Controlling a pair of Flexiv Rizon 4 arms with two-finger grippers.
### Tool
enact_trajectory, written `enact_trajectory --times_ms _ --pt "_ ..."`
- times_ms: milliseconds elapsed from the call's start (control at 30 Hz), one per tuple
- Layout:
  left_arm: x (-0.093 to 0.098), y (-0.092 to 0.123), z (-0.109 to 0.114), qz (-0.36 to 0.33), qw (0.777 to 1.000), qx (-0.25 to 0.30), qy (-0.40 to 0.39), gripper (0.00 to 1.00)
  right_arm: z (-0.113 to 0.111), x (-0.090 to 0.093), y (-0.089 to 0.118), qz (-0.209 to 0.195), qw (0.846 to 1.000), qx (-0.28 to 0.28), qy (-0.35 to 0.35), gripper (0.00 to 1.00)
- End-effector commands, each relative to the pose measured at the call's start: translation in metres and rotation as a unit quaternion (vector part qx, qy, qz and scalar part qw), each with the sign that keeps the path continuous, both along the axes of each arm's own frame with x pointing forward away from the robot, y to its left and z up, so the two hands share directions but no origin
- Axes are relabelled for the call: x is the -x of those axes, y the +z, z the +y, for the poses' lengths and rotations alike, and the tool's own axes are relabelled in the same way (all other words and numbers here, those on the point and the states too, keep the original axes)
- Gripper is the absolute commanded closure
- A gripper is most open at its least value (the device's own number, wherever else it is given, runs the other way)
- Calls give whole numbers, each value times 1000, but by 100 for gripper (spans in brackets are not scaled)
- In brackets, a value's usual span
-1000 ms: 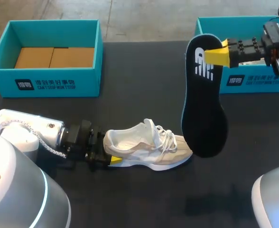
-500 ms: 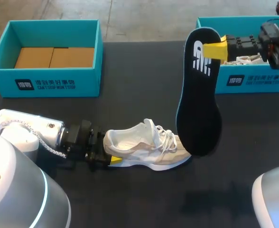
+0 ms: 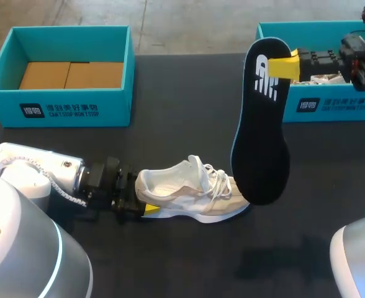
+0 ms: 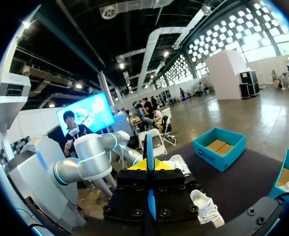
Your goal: Take the shoe out of the shoebox, open the shoe tongue, remove and reinsert the insole, then place the shoe into the shoebox
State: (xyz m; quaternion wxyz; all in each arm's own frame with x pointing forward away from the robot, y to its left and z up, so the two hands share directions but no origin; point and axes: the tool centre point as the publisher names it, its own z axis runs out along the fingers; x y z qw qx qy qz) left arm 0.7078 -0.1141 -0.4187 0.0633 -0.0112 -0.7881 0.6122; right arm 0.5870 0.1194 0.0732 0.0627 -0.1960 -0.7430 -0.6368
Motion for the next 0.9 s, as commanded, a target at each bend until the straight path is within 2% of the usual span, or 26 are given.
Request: enact_trajectory --times_ms 33,400,433,467,500,533,567,900 --pt "1 -3 0 0 1000 0 0 100 2 -3 1 1 1000 2 2 100" --pt "-1 -5 3 -3 1000 -15 -14 100 2 -3 1 1 1000 2 2 100" --pt "-2 -6 4 -6 1000 -18 -15 74 2 -3 1 1 1000 2 2 100" --pt "-3 -6 4 -7 1000 -19 -13 61 2 -3 1 1 1000 2 2 100" --pt "-4 -7 4 -6 1000 -22 -13 55 2 -3 1 1 1000 2 2 100" --pt "-5 -7 4 -7 1000 -24 -13 24 2 -3 1 1 1000 2 2 100" --pt "-6 -7 4 -7 1000 -25 -12 0 2 -3 1 1 1000 2 2 100" --pt "-9 -11 14 -6 999 -47 -10 0 2 -3 1 1 1000 2 2 100"
